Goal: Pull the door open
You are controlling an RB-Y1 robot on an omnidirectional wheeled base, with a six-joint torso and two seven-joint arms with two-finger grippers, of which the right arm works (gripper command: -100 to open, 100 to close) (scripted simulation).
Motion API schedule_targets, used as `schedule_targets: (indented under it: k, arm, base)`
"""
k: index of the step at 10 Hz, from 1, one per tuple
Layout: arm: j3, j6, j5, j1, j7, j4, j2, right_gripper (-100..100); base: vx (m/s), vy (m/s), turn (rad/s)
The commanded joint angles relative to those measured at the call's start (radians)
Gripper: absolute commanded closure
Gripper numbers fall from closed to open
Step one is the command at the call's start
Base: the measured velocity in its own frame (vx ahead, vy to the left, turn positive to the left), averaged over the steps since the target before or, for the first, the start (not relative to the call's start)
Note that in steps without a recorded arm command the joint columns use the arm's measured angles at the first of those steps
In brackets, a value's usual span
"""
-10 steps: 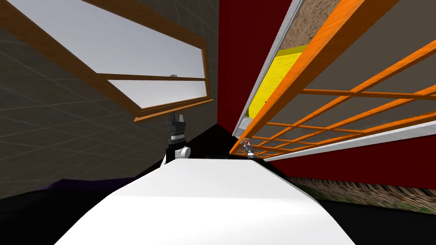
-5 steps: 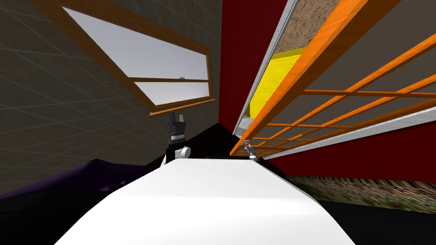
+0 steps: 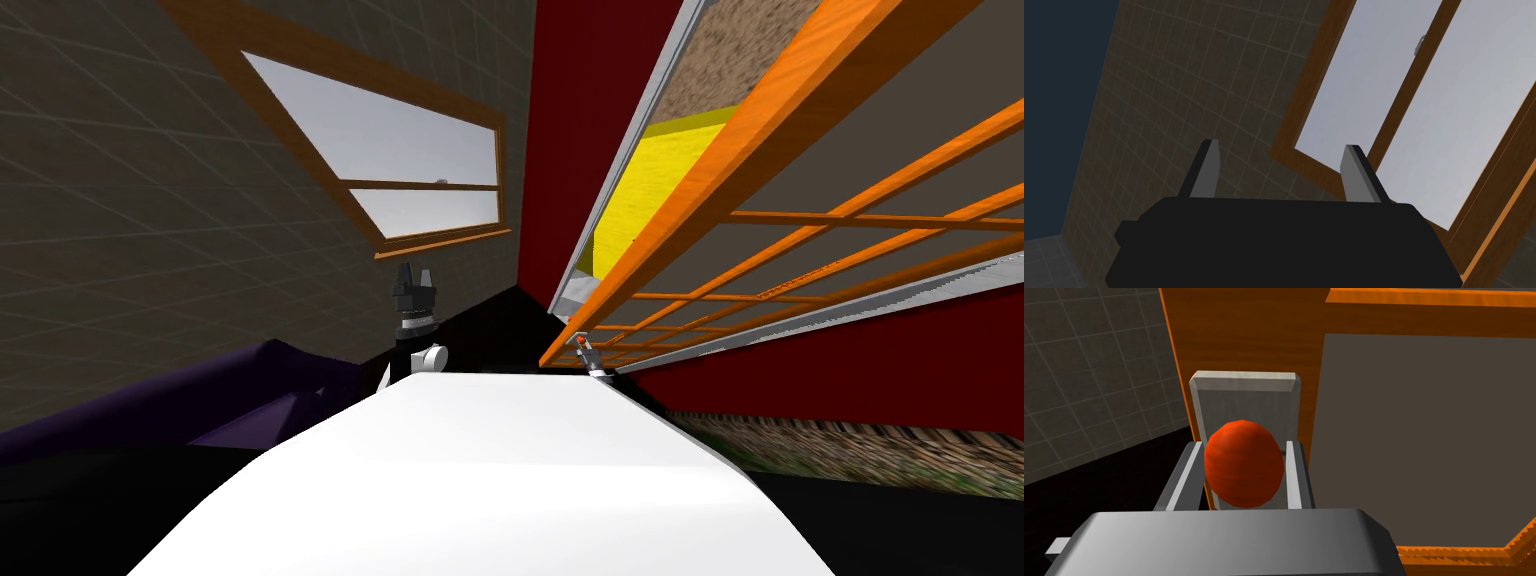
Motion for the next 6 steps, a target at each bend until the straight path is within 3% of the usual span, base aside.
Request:
schedule_targets:
  k: [1,4,5,6]
  arm:
    - [0.012,-0.032,0.01,0.0,-0.018,0.023,-0.006,100]
    - [0.028,-0.07,0.023,0.01,-0.04,0.037,-0.021,100]
    - [0.026,-0.059,0.021,0.008,-0.035,0.036,-0.017,100]
    - [0.034,-0.072,0.025,0.011,-0.042,0.044,-0.019,100]
  base:
    - [-0.201,-0.092,0.141]
    - [-0.203,-0.054,0.112]
    - [-0.076,-0.04,0.031]
    - [-0.115,-0.007,0.172]
